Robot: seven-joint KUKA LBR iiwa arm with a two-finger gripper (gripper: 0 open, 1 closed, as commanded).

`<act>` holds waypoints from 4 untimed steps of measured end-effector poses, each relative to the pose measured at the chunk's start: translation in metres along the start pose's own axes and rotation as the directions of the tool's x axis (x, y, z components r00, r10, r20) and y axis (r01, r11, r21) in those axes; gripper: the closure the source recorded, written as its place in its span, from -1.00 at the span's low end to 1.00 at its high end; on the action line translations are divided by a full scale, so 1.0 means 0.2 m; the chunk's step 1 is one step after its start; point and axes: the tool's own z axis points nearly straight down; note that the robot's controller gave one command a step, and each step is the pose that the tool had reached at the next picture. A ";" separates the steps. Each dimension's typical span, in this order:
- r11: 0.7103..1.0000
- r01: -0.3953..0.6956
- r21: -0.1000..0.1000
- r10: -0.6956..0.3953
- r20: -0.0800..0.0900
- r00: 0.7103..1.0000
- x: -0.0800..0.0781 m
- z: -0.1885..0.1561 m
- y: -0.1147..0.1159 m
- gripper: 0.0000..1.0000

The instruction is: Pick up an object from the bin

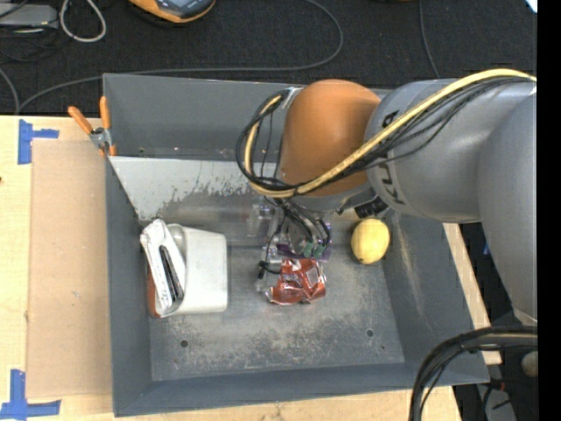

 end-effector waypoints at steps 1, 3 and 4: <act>1.000 -0.004 -0.001 0.004 0.008 1.000 -0.01 -0.02 0.00 -1.00; 0.989 0.146 0.000 -0.146 0.008 0.989 0.10 0.17 -0.40 -1.00; 0.971 0.240 0.000 -0.240 -0.002 0.971 0.13 0.24 -0.41 -1.00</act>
Offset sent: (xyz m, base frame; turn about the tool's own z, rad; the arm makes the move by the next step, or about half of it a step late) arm -0.0199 -0.0806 -0.0510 -0.2663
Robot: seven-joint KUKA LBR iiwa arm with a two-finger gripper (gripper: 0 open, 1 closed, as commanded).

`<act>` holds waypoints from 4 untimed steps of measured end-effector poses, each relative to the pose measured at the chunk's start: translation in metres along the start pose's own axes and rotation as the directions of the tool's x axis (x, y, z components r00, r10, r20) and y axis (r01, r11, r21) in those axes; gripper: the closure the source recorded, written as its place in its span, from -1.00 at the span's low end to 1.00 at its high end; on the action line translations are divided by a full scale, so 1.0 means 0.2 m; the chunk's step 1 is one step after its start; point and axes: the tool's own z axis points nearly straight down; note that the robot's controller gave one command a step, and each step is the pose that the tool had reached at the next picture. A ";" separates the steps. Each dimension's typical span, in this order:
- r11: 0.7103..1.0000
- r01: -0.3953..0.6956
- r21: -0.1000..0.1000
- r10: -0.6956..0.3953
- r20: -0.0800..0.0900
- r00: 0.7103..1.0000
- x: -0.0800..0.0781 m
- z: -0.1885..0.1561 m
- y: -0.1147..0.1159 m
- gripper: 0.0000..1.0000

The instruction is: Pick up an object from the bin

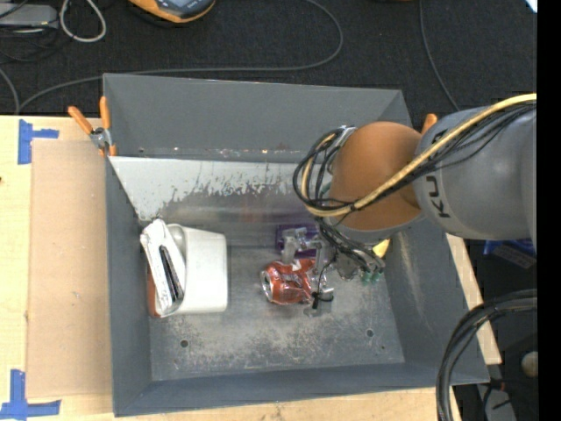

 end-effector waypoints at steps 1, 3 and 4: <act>0.995 -0.103 -0.002 0.103 0.007 0.995 0.07 0.25 -0.02 -1.00; 0.993 -0.122 -0.001 0.122 0.010 0.992 0.03 0.25 0.03 1.00; 0.992 -0.123 -0.002 0.123 0.000 0.992 0.04 0.13 0.03 1.00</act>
Offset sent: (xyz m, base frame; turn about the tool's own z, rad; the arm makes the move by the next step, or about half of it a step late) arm -0.0077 0.0036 -0.0501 0.1216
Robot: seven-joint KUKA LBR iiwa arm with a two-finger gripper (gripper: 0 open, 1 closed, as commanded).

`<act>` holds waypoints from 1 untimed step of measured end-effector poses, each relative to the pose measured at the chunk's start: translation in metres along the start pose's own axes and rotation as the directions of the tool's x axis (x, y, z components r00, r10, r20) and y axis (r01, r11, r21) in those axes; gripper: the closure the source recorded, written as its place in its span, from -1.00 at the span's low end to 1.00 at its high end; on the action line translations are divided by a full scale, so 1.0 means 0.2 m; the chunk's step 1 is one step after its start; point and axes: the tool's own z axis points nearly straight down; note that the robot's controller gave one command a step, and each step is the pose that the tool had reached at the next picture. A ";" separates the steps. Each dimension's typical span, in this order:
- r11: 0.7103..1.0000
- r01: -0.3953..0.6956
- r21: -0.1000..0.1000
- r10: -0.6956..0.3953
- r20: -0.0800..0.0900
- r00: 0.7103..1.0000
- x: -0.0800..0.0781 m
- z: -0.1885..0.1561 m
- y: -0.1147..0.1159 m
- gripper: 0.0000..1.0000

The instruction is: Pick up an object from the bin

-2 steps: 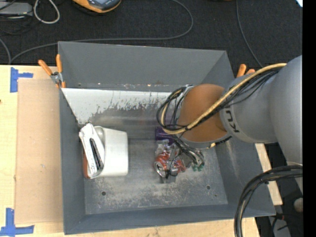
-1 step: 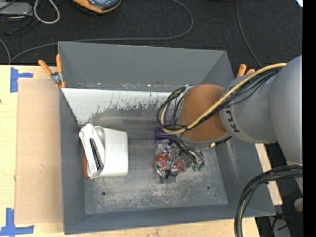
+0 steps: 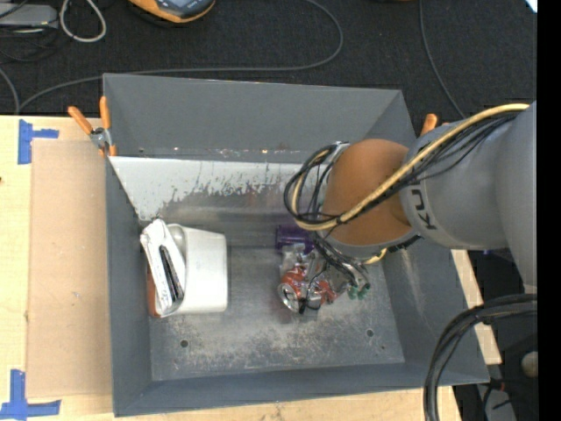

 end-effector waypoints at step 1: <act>1.000 0.000 0.000 0.000 0.003 1.000 0.00 -0.15 0.00 1.00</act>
Offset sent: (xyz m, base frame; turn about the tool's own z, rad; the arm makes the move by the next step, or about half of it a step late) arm 0.0012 0.0003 0.0579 0.0003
